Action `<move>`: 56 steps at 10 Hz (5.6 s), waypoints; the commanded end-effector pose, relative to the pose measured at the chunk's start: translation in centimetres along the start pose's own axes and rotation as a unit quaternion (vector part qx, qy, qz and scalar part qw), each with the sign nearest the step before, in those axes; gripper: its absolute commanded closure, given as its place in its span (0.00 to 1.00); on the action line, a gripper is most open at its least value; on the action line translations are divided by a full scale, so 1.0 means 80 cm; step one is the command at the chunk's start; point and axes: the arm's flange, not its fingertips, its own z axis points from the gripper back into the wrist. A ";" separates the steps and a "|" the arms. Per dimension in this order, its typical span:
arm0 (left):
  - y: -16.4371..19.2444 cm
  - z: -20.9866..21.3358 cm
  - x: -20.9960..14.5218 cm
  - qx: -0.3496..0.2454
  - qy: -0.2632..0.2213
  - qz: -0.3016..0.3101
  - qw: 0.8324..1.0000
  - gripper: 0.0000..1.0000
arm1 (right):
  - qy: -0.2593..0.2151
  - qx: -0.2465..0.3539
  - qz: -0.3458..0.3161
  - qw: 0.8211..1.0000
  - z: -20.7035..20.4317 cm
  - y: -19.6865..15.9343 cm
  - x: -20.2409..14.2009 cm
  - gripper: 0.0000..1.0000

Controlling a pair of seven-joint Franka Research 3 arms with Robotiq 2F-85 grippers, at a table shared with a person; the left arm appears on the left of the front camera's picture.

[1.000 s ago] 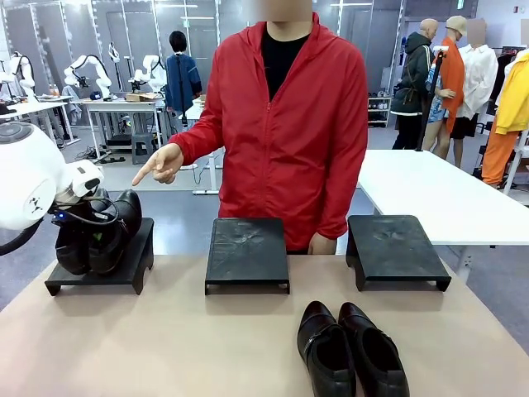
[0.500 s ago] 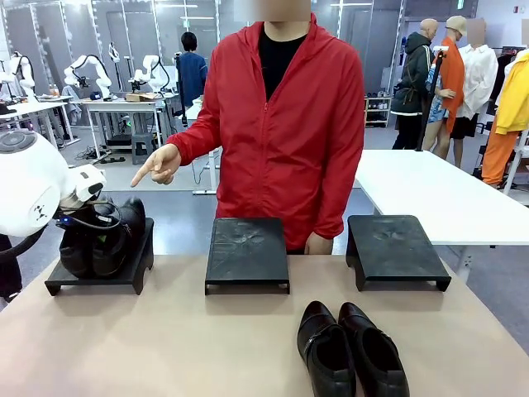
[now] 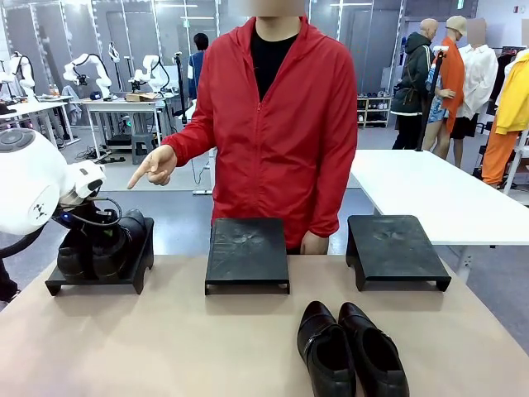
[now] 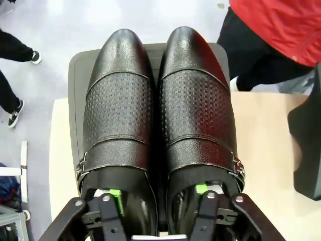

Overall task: Place the shoes on the stand as instructed by the person.
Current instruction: Pick up one pair of Shoes and place it on the Shoes Stand indicated by the person, then pick up another pair of Shoes and place it on the Shoes Stand indicated by the person.

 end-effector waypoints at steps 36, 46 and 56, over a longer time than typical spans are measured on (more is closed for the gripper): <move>0.327 0.223 -0.274 -0.575 0.107 0.218 0.781 0.00 | -0.004 0.004 0.008 1.000 0.001 0.000 0.001 0.00; 0.327 0.223 -0.274 -0.575 0.107 0.218 0.781 0.00 | -0.004 0.004 0.008 1.000 0.001 0.000 0.001 0.00; 0.327 0.223 -0.274 -0.575 0.107 0.218 0.781 0.00 | -0.004 0.004 0.008 1.000 0.001 0.000 0.001 0.00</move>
